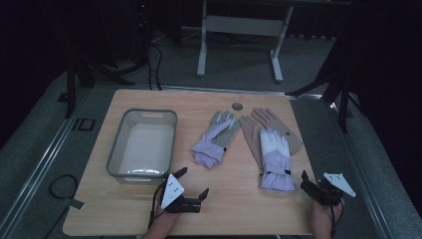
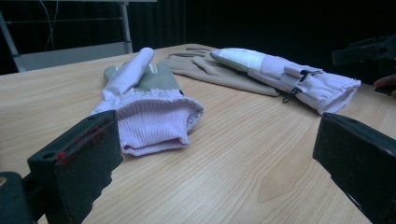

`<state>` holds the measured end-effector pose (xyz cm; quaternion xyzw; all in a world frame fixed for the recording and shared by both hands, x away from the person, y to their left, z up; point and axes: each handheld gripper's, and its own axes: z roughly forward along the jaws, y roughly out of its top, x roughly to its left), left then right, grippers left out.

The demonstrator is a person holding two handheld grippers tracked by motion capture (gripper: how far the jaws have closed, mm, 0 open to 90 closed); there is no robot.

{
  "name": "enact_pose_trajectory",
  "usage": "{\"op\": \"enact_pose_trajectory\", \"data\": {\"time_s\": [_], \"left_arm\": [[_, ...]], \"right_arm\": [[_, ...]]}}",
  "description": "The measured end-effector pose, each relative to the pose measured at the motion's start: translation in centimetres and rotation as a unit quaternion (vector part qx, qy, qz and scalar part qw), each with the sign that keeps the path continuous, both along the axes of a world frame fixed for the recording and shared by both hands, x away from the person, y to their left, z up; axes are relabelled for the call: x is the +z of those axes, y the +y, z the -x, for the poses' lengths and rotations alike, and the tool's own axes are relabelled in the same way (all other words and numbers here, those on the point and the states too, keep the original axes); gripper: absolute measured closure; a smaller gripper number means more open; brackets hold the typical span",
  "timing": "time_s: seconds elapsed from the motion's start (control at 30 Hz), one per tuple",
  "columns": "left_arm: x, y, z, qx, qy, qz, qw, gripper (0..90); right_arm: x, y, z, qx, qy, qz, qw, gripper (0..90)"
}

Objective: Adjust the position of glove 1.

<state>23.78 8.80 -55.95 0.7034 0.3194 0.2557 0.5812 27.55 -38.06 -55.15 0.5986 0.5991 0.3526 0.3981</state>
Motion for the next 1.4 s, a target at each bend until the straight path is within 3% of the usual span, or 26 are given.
{"op": "enact_pose_trajectory", "data": {"time_s": [0.27, 0.4, 0.47, 0.57, 0.6, 0.7, 0.8, 1.13, 1.17, 1.23, 1.27, 1.4], "left_arm": [[0.0, 0.2, 0.0, -0.001, 0.003, 0.007, 1.0, 1.2], [0.0, 0.2, 0.0, -0.002, 0.002, 0.006, 1.0, 1.2], [0.0, 0.1, 0.0, -0.003, 0.001, 0.006, 1.0, 1.2], [0.0, 0.2, 0.0, -0.003, 0.002, 0.007, 1.0, 1.2], [0.0, 0.2, -0.1, -0.004, 0.003, 0.008, 1.0, 1.2], [0.0, 0.2, -0.1, -0.005, 0.003, 0.008, 1.0, 1.2], [0.0, 0.2, -0.1, -0.007, 0.003, 0.008, 0.9999, 1.2], [0.0, 0.2, -0.1, -0.008, 0.003, 0.006, 0.9999, 1.2], [0.0, 0.2, -0.1, -0.008, 0.003, 0.006, 0.9999, 1.3], [0.0, 0.2, -0.1, -0.008, 0.003, 0.006, 0.9999, 1.2], [0.0, 0.2, -0.1, -0.008, 0.003, 0.006, 0.9999, 1.2], [0.0, 0.2, -0.1, -0.008, 0.005, 0.009, 0.9999, 1.3]], "right_arm": [[0.5, -0.8, -0.5, 0.001, 0.041, -0.024, 0.9989, 11.9], [1.0, -1.0, -0.7, 0.001, 0.046, -0.026, 0.9986, 12.0], [2.6, -1.3, -0.6, 0.009, 0.038, -0.033, 0.9987, 14.6], [3.6, -1.4, -0.6, 0.002, 0.04, -0.032, 0.9987, 16.3], [4.7, -1.6, -0.8, 0.012, 0.041, -0.052, 0.9977, 17.1], [5.6, -1.5, -1.1, 0.018, 0.037, -0.055, 0.9976, 17.1], [7.5, -1.4, -2.2, 0.053, 0.053, -0.054, 0.9957, 17.1], [11.0, 0.5, -4.1, 0.093, 0.035, -0.077, 0.9921, 11.1], [11.5, 1.4, -4.5, 0.097, 0.021, -0.068, 0.9927, 11.1], [11.8, 1.8, -4.6, 0.103, 0.017, -0.063, 0.9925, 11.1], [12.4, 2.7, -5.0, 0.115, 0.008, -0.065, 0.9912, 11.1], [13.2, 4.1, -5.7, 0.138, 0.009, -0.06, 0.9885, 11.1]]}}
